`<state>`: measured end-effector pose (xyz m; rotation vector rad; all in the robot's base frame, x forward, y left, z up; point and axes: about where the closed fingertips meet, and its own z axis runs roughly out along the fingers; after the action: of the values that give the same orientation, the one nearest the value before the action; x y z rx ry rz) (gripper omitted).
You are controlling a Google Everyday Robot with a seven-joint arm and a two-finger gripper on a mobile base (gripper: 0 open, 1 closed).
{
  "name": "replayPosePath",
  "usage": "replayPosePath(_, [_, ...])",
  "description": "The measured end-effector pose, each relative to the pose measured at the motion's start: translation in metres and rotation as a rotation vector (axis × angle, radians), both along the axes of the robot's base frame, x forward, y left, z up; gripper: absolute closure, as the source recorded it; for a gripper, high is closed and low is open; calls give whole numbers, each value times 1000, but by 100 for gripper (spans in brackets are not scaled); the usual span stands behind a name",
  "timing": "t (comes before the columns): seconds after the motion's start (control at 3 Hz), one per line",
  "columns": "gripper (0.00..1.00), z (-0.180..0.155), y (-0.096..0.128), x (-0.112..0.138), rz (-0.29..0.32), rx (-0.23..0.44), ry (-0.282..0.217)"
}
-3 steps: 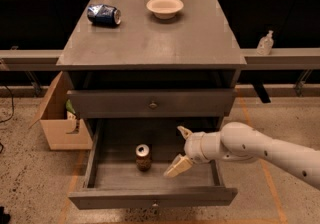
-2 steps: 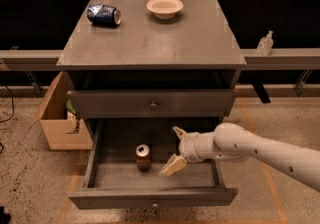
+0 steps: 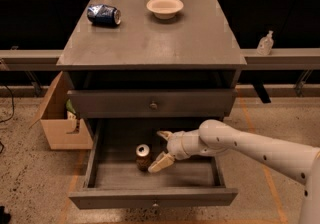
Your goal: Pick orange can from middle drawer and place on counter
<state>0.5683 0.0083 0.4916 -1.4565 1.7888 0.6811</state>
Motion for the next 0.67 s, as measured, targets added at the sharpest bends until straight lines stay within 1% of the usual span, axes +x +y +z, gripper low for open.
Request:
replayPosePath(0.33, [18, -15, 21, 4, 47, 29, 14])
replayPosePath(0.67, [17, -30, 36, 8, 72, 72, 12])
